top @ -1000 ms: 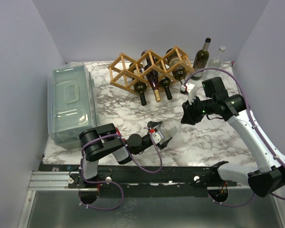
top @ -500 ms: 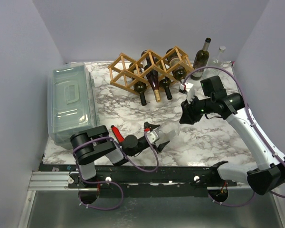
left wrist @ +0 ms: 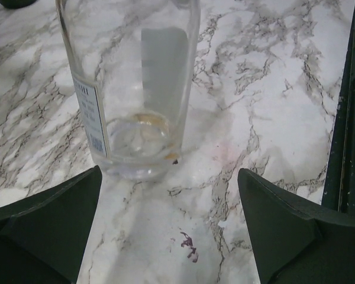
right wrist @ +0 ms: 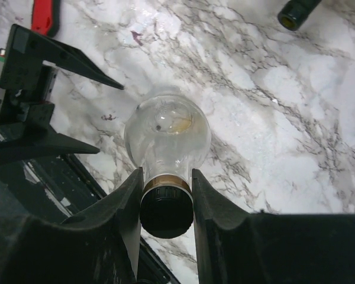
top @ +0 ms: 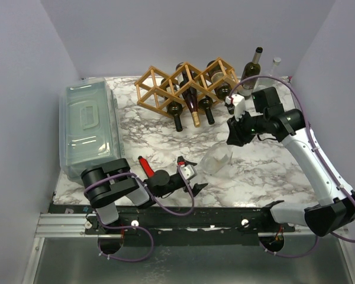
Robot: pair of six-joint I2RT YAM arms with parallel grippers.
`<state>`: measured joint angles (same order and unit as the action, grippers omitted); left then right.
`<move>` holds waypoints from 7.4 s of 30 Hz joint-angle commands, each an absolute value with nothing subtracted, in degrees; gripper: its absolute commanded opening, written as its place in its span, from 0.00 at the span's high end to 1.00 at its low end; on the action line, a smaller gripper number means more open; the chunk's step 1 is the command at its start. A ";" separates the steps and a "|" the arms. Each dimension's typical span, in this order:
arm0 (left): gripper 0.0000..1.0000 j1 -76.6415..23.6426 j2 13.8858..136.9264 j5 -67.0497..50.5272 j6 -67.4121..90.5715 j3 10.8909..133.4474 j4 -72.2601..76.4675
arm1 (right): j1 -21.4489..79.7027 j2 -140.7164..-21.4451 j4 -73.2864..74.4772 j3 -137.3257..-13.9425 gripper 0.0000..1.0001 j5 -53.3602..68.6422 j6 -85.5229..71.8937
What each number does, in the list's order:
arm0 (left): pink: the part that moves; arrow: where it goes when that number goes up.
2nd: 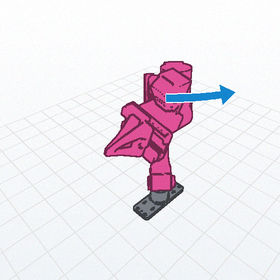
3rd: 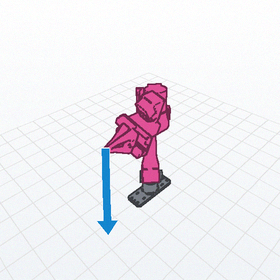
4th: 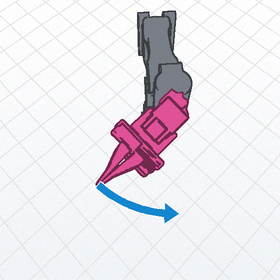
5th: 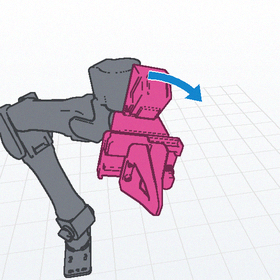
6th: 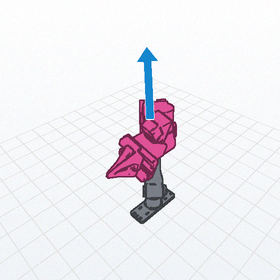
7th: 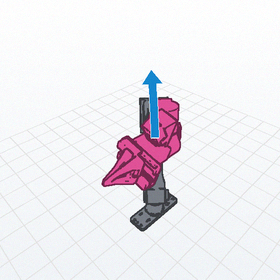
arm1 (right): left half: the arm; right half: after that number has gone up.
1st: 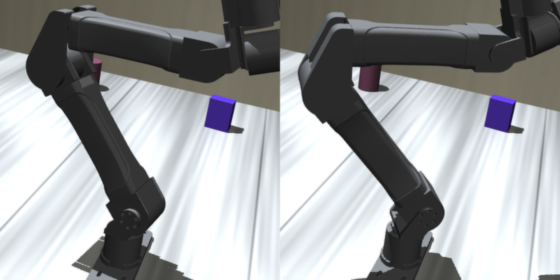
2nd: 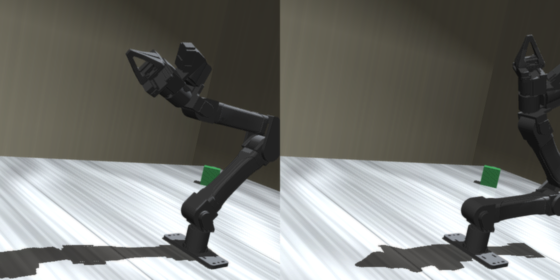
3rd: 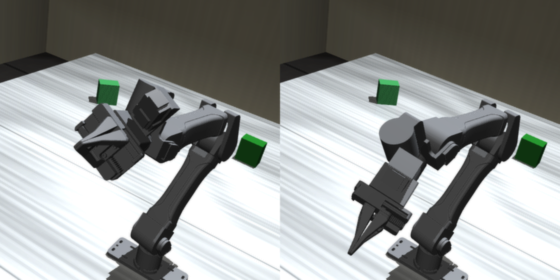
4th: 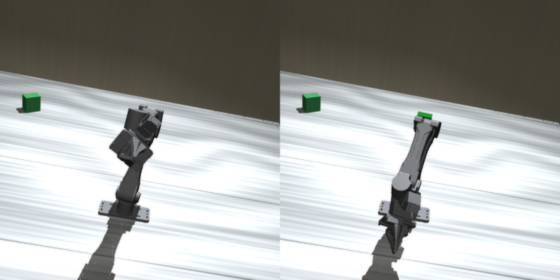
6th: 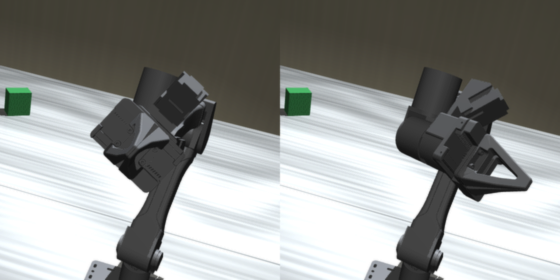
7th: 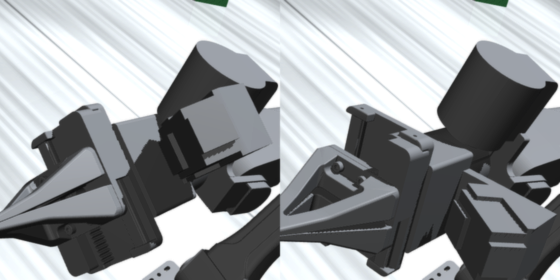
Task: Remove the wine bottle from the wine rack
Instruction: Place the wine bottle at the corner of the board, then pick up the wine bottle from the wine rack.
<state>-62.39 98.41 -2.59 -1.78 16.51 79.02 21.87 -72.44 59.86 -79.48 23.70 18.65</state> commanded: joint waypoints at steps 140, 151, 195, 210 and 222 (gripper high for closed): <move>0.01 -60.60 35.84 4.10 22.94 25.92 6.65 | -14.44 -115.35 38.51 -123.98 0.19 19.70 16.62; 0.01 -55.73 32.37 2.97 31.06 28.26 5.15 | -14.41 -106.47 37.30 -124.99 0.09 26.31 12.46; 0.02 -49.31 63.82 21.62 41.89 58.24 -22.94 | -14.41 -60.51 15.45 -49.73 0.05 63.56 -1.16; 0.07 -44.64 84.59 23.35 39.64 68.28 -23.21 | -13.31 -61.57 17.19 -50.67 0.05 60.98 -0.52; 0.15 -40.21 92.99 22.59 37.69 69.64 -16.34 | -10.50 -61.13 19.34 -51.64 0.05 58.21 3.42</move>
